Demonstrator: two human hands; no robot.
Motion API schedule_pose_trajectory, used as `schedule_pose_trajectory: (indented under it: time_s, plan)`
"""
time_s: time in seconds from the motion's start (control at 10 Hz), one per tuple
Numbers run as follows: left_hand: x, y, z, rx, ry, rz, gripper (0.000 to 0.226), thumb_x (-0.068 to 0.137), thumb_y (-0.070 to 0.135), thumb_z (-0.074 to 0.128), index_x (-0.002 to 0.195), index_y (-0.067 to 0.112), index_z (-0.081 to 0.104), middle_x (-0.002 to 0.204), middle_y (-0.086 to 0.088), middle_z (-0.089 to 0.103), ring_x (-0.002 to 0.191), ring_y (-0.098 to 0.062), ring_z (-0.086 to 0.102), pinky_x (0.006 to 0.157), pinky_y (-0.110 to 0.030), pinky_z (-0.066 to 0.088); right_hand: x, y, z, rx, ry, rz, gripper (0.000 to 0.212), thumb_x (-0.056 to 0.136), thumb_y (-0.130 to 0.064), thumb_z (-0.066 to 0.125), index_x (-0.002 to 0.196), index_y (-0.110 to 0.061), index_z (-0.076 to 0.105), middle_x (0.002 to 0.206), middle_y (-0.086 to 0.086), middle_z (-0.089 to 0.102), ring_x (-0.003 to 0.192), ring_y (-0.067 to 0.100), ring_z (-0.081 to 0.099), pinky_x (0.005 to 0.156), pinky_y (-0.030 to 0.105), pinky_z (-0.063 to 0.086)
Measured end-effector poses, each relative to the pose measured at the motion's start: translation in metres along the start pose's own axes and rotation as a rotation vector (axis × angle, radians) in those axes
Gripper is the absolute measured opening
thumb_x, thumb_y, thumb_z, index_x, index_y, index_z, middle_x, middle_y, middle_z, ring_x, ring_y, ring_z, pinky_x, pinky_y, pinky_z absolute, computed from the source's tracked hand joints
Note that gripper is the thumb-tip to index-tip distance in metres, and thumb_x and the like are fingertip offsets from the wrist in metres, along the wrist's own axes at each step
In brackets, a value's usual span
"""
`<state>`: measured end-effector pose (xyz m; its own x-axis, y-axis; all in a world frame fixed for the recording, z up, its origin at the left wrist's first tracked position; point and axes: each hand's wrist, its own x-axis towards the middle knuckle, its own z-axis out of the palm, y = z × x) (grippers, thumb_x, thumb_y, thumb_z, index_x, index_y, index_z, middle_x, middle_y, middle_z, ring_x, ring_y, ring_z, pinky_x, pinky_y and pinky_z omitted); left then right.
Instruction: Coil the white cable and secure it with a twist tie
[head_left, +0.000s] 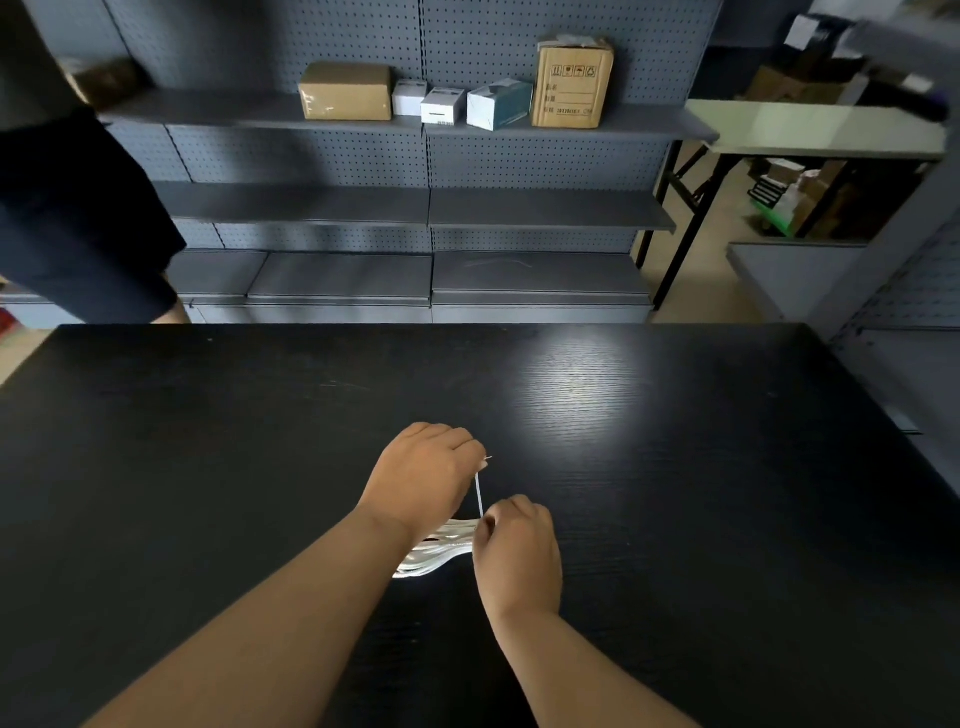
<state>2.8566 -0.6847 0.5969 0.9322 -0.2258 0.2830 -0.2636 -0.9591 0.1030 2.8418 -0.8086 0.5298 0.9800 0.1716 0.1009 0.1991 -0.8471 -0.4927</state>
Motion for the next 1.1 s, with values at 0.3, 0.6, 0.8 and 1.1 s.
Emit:
schedule_pose_trajectory:
  time_s: [0.3,0.6,0.8,1.1]
  plan:
    - [-0.013,0.001,0.009,-0.150,-0.008,-0.115,0.019,0.092,0.026,0.056,0.106,0.018,0.066,0.095,0.003,0.070,0.086,-0.021,0.065,0.080,-0.034,0.046,0.005,0.041,-0.022,-0.037,-0.243,-0.293,0.052,0.087,-0.041,0.059,0.133,-0.020,0.048,0.132,-0.007,0.047,0.124,0.011,0.037,0.103,0.021,0.030]
    - [-0.040,-0.005,0.033,-0.075,-0.368,-0.130,0.052,0.082,0.062,0.048,0.125,0.033,0.049,0.116,0.013,0.059,0.107,-0.011,0.055,0.091,-0.027,0.039,0.015,0.044,-0.025,-0.142,-0.301,-0.350,0.057,0.086,-0.033,0.062,0.138,-0.023,0.042,0.133,-0.009,0.048,0.124,0.012,0.038,0.103,0.024,0.031]
    - [-0.047,-0.004,0.035,-0.025,-0.409,-0.086,0.041,0.087,0.048,0.051,0.125,0.033,0.048,0.119,0.011,0.053,0.108,-0.013,0.051,0.090,-0.028,0.037,0.012,0.042,-0.022,-0.144,-0.296,-0.335,0.051,0.087,-0.031,0.063,0.134,-0.022,0.046,0.129,-0.008,0.050,0.122,0.014,0.040,0.097,0.026,0.037]
    - [-0.051,0.001,0.036,-0.036,-0.423,-0.138,0.044,0.089,0.049,0.049,0.128,0.031,0.044,0.125,0.009,0.049,0.114,-0.014,0.047,0.094,-0.029,0.037,0.015,0.037,-0.027,-0.137,-0.378,-0.282,0.057,0.086,-0.031,0.064,0.137,-0.022,0.041,0.134,-0.007,0.045,0.125,0.014,0.037,0.100,0.028,0.036]
